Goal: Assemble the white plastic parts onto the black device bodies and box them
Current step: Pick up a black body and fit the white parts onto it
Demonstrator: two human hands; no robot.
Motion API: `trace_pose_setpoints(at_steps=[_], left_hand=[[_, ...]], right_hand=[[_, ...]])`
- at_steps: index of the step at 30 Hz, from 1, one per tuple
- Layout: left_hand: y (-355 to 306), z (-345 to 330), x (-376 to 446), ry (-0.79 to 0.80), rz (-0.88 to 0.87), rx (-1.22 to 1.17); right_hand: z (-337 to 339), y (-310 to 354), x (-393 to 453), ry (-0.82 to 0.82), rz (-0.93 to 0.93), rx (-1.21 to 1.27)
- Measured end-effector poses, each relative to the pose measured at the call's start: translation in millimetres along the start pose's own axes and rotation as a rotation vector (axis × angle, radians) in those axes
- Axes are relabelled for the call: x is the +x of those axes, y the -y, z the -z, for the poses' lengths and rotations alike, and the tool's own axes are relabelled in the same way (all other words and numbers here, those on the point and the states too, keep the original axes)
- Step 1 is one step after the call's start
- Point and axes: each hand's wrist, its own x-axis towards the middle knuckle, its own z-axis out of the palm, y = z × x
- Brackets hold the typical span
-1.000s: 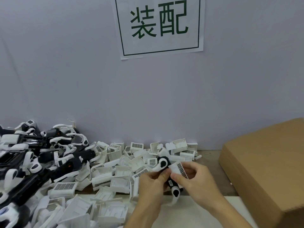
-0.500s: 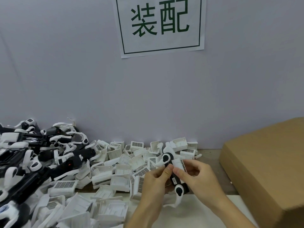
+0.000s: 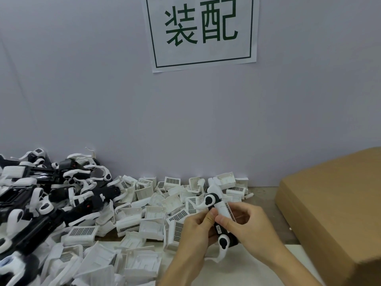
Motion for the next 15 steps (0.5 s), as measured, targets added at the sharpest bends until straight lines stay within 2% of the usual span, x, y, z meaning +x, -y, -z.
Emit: trace_pose_setpoints(at_steps=[4,9,15], left_hand=[[-1,-2,-2,-0.02,0.013,0.023],[0,-5,-3,-0.056,-0.004,0.04],[-2,0,1,-0.132,0.011,-0.074]], right_hand=[[-2,-3,-2,-0.072,0.003,-0.101],[-2,0,-1,-0.047,0.027,-0.044],[14,5,3,-0.138,0.068,0.006]])
